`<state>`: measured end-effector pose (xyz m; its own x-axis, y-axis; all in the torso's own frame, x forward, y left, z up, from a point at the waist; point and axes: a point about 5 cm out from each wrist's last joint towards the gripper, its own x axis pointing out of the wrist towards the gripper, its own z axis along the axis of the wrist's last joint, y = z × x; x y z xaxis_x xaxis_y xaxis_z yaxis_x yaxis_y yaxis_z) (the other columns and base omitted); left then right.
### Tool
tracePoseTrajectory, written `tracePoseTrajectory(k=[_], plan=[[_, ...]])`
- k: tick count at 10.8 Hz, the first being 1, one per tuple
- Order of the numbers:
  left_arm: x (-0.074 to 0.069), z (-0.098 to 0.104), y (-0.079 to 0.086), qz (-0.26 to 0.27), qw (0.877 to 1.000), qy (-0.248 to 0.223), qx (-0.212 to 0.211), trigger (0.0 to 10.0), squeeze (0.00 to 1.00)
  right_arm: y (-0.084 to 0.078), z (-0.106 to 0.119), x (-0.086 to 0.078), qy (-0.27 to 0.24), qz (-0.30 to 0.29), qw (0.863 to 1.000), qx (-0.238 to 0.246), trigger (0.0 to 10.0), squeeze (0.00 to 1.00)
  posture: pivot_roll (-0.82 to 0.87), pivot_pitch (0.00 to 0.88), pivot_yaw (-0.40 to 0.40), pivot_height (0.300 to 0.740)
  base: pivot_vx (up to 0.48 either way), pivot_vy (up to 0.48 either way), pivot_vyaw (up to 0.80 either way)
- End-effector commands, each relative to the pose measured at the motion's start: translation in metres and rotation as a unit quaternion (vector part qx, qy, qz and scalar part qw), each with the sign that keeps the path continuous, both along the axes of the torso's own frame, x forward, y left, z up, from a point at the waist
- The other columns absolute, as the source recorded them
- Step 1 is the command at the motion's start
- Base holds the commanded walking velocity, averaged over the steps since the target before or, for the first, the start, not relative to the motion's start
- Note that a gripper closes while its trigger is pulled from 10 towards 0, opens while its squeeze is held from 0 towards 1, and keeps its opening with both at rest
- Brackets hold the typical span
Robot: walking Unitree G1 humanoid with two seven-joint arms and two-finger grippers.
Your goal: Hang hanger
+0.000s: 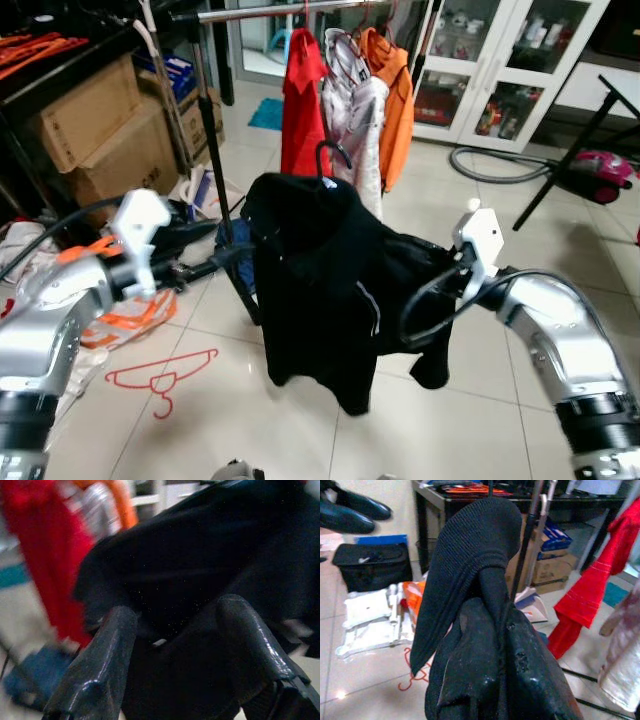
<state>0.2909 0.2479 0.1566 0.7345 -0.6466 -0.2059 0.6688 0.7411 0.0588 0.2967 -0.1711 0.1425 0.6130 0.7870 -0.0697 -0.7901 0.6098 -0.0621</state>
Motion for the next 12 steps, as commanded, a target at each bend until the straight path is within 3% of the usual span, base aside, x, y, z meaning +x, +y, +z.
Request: tracePoseTrajectory(k=[1, 4, 6, 9, 12], plan=[[0.003, 0.001, 0.003, 0.013, 1.000, -0.009, 0.002, 10.0, 0.00, 0.000, 0.012, -0.002, -0.021, 0.013, 1.000, 0.008, 0.0, 0.00, -0.03, 0.019, -0.045, 0.740, 0.000, 0.000, 0.00], [0.014, 0.005, 0.036, 0.103, 0.994, -0.029, -0.019, 10.0, 0.00, -0.001, 0.012, -0.008, -0.016, 0.028, 0.999, 0.001, 0.0, 0.00, -0.04, 0.021, -0.038, 0.740, 0.000, 0.000, 0.00], [0.018, -0.008, 0.045, 0.146, 0.989, -0.017, -0.023, 10.0, 0.00, 0.002, 0.017, -0.011, -0.019, 0.035, 0.999, 0.006, 0.0, 0.00, -0.04, 0.024, -0.032, 0.740, 0.000, 0.000, 0.00], [0.023, -0.017, 0.048, 0.177, 0.983, -0.005, -0.057, 10.0, 0.00, 0.016, 0.027, -0.018, -0.033, 0.062, 0.997, 0.019, 0.0, 0.00, -0.05, 0.025, -0.023, 0.740, 0.000, 0.000, 0.00], [0.032, -0.019, 0.038, 0.165, 0.984, -0.006, -0.069, 10.0, 0.00, 0.026, 0.033, -0.024, -0.039, 0.074, 0.996, 0.027, 0.0, 0.00, -0.06, 0.024, -0.013, 0.740, 0.000, 0.000, 0.00]])
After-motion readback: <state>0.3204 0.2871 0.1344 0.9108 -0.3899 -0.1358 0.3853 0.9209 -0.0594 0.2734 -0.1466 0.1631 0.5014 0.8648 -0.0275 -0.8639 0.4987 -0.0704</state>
